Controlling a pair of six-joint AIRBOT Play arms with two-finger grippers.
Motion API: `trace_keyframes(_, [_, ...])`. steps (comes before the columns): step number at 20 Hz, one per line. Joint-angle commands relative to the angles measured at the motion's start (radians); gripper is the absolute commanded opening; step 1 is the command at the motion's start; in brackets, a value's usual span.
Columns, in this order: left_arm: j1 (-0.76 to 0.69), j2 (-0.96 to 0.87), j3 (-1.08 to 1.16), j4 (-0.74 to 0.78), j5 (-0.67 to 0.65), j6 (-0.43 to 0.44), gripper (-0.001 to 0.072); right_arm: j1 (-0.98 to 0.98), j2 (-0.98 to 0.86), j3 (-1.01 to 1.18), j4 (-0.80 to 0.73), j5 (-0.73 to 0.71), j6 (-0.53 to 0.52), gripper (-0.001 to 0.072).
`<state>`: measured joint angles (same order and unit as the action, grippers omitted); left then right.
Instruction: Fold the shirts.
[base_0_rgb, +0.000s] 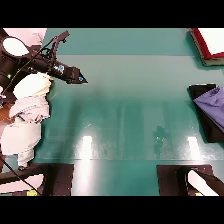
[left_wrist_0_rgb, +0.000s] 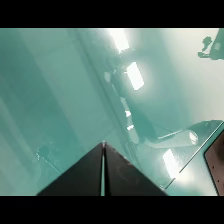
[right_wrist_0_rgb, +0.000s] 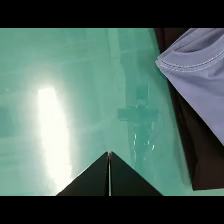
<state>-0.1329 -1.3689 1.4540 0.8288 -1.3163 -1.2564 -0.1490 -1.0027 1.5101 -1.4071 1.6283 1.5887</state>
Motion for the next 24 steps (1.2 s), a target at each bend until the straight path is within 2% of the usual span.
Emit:
trace_keyframes(1, [0.0,0.001,0.001,0.0,0.0,0.0,0.0026,0.003,0.001,0.0,0.001,-0.003,0.0,0.0016])
trace_keyframes(11, [0.0,0.001,0.001,0.0,0.005,0.0,0.0026,0.003,0.001,0.0,0.001,-0.003,0.0,0.0016])
trace_keyframes(16, [0.001,0.001,0.003,-0.018,0.114,-0.011,0.0027,0.003,0.001,0.0,0.001,-0.006,0.0,0.0016])
trace_keyframes(17, [0.008,0.001,0.023,0.037,0.153,0.022,0.0166,0.003,0.001,0.0,0.001,-0.006,0.0,0.0016])
trace_keyframes(18, [0.016,0.001,0.051,0.124,0.192,0.025,0.0466,0.004,0.0,0.0,0.001,-0.007,0.0,0.0016])
trace_keyframes(19, [0.025,0.001,0.082,0.251,0.242,-0.005,0.0636,0.003,0.001,0.0,0.001,-0.01,0.0,0.0016])
trace_keyframes(21, [0.045,0.001,0.105,0.539,0.336,-0.144,0.0635,0.003,0.001,0.0,0.0,-0.018,0.0,0.0016])
trace_keyframes(23, [0.087,-0.023,0.105,0.793,0.338,-0.274,0.0635,0.003,0.0,-0.001,0.001,-0.029,0.0,0.0016])
trace_keyframes(24, [0.117,-0.042,0.099,0.857,0.322,-0.294,0.0635,0.003,0.0,-0.001,0.001,-0.036,0.0,0.0016])
